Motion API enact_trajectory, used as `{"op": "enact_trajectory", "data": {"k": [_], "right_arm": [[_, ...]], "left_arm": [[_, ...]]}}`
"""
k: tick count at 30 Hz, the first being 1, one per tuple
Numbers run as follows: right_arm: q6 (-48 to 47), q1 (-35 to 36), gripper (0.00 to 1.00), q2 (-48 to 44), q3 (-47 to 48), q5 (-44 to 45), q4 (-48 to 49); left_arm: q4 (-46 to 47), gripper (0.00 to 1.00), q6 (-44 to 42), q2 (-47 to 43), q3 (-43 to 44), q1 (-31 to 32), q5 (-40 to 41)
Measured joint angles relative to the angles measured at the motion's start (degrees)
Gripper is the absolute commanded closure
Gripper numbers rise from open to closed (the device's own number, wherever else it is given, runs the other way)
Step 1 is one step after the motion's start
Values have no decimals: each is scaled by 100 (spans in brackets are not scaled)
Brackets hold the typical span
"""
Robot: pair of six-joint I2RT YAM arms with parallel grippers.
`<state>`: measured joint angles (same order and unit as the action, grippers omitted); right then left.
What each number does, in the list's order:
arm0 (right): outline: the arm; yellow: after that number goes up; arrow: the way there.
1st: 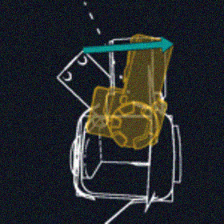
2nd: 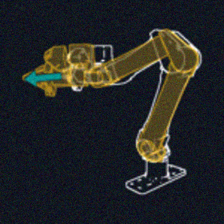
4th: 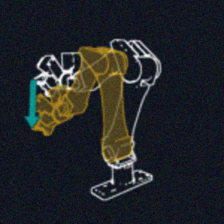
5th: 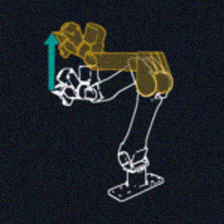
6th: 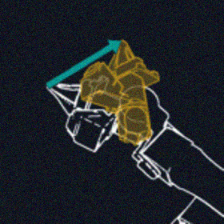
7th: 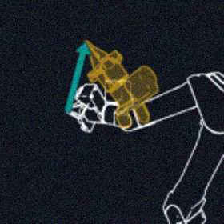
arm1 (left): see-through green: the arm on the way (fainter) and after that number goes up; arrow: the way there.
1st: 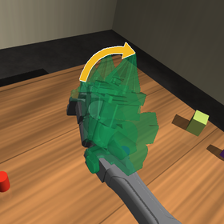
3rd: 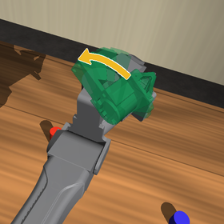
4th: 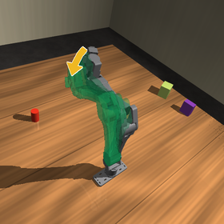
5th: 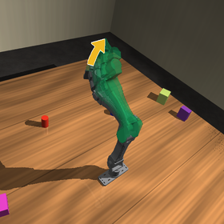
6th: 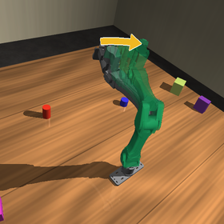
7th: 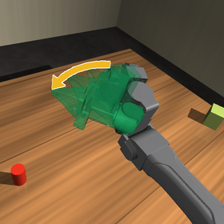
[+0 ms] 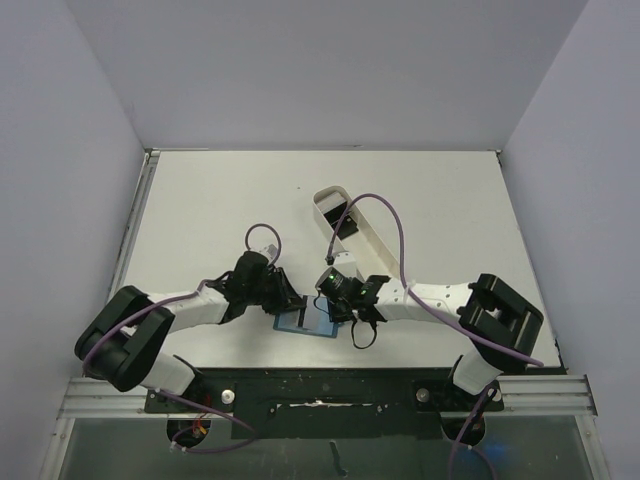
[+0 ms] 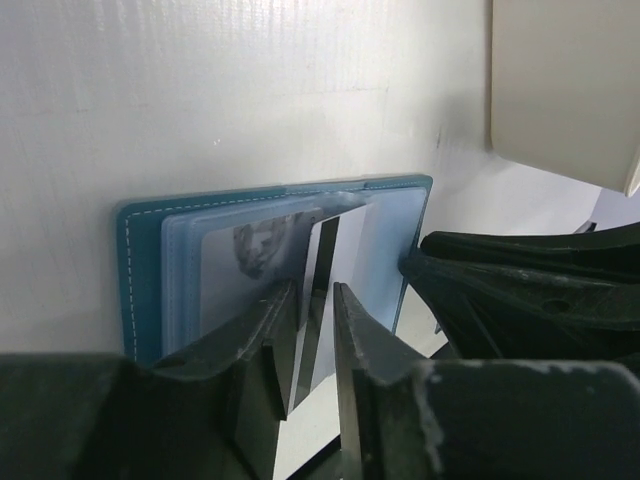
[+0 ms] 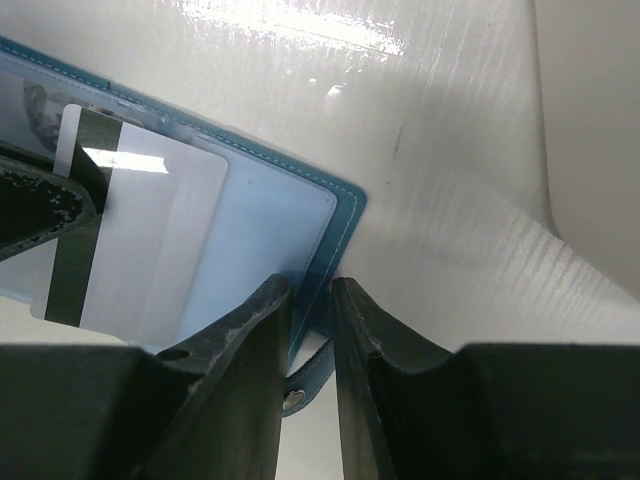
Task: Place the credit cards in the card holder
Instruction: Insert the credit card into the card holder.
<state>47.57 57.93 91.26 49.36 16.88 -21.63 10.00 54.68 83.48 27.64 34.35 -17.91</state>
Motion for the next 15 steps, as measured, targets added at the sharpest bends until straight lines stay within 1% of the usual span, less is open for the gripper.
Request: {"op": "enact_trajectory", "data": {"k": [8,15], "right_arm": [[61,44,79,-127,-17,9,-57],[101,68,80,-140,-76,9,-79]], "left_arm": [[-367,66,-81,-365,0,22,212],[-435,64,-98,-433,0,24,260]]}}
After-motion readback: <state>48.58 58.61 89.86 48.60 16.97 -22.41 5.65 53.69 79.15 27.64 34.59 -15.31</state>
